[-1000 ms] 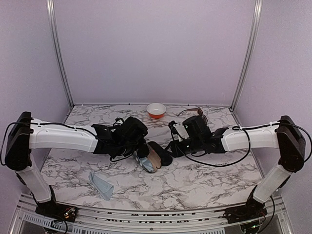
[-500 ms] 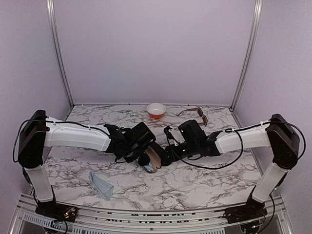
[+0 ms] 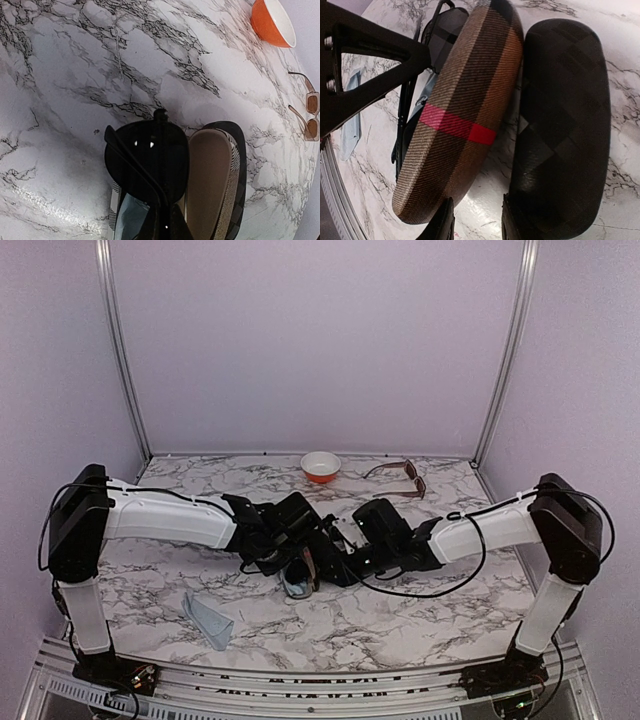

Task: Organize the sunglasses
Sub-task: Place the sunglasses in the sunglasses case, then close the sunglasses case at the center of the board.

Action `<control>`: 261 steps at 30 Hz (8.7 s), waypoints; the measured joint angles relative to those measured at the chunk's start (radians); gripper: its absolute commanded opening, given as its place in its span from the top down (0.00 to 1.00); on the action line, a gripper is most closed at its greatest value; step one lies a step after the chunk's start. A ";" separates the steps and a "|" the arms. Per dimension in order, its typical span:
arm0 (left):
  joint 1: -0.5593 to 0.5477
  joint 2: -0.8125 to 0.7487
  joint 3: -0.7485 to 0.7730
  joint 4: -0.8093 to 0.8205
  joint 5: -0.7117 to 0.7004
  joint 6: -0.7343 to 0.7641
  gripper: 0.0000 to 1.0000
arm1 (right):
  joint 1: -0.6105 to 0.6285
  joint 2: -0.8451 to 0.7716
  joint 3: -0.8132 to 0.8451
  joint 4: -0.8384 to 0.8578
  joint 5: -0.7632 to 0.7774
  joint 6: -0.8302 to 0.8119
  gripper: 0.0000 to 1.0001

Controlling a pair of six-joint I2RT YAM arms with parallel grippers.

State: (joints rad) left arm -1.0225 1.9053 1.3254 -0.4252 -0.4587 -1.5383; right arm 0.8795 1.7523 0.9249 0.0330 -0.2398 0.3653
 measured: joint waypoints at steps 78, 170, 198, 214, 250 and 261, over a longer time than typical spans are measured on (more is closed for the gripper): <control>0.025 -0.002 -0.186 0.336 0.093 0.404 1.00 | 0.016 0.070 0.111 -0.065 -0.009 -0.005 0.69; 0.206 -0.282 -0.448 0.604 0.494 0.581 0.37 | 0.019 0.092 0.189 -0.115 -0.009 -0.027 0.69; 0.264 -0.394 -0.634 0.675 0.517 0.911 0.49 | 0.019 0.103 0.216 -0.120 -0.010 -0.027 0.69; 0.317 -0.164 -0.570 0.765 0.707 0.877 0.80 | 0.019 0.146 0.248 -0.143 -0.009 -0.027 0.69; 0.320 -0.103 -0.575 0.806 0.735 0.880 0.90 | 0.026 0.197 0.343 -0.146 -0.069 -0.003 0.70; 0.319 -0.187 -0.578 0.785 0.732 0.898 0.64 | 0.032 0.179 0.266 -0.157 -0.037 -0.003 0.70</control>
State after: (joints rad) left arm -0.7040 1.7180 0.7471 0.3599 0.2737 -0.6403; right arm 0.9119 1.9312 1.1904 -0.1242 -0.2771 0.3626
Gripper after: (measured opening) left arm 0.287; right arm 0.304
